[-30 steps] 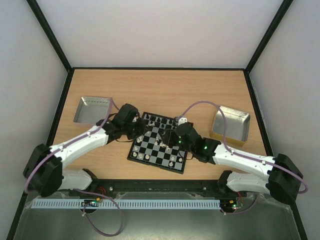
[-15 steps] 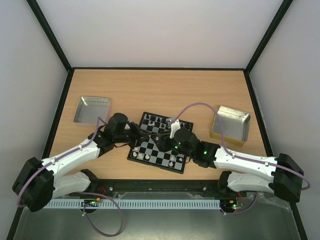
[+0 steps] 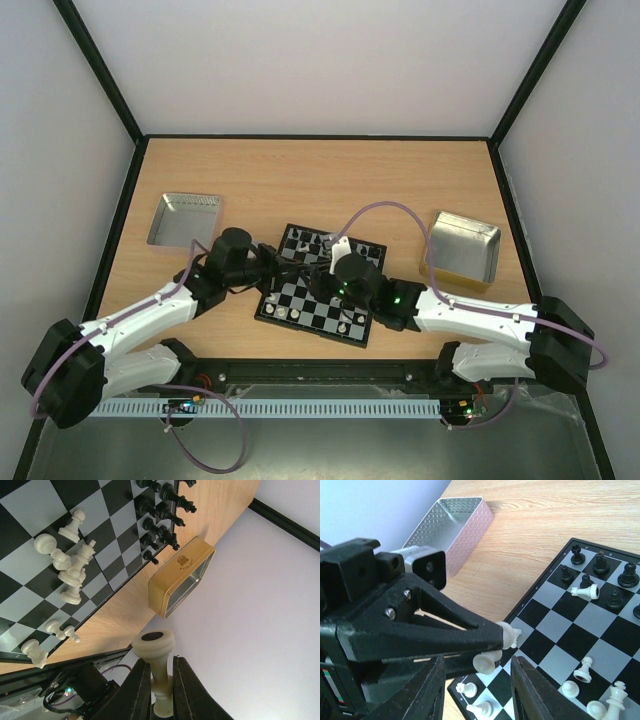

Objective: Set up the chess pieces on the board
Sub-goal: Place the chess piece on the chessboard.

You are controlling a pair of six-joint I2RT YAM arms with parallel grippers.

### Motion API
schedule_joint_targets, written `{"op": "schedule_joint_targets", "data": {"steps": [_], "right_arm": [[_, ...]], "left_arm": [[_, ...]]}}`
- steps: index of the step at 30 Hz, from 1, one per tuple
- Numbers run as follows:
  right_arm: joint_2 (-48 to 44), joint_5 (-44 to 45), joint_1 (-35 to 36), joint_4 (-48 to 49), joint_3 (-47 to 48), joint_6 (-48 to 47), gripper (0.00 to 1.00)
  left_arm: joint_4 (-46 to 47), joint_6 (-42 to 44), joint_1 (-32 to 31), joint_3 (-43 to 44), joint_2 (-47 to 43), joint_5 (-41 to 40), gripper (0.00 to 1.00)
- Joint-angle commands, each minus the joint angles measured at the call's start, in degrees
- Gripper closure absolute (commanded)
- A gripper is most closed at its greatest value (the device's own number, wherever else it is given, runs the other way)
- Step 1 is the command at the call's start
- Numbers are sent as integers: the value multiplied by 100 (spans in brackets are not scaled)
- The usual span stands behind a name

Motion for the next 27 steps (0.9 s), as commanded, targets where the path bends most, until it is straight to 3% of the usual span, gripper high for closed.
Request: {"op": "schedule_joint_targets", "data": {"steps": [1,14,21,27], "right_arm": [[116,231,39,181,188,211,64],[421,112,44,76,276,192,70],[588,114,39,63,499,131,79],[681,163,41,-17,684,73,93]], "left_arm": [[86,-119,34,-124,-100,94,90],[235,-166,30,-161,-126,156,90],[371,-297,29,-206,-170,252,89],[359,-298,30,-232,-225,266,89]]}}
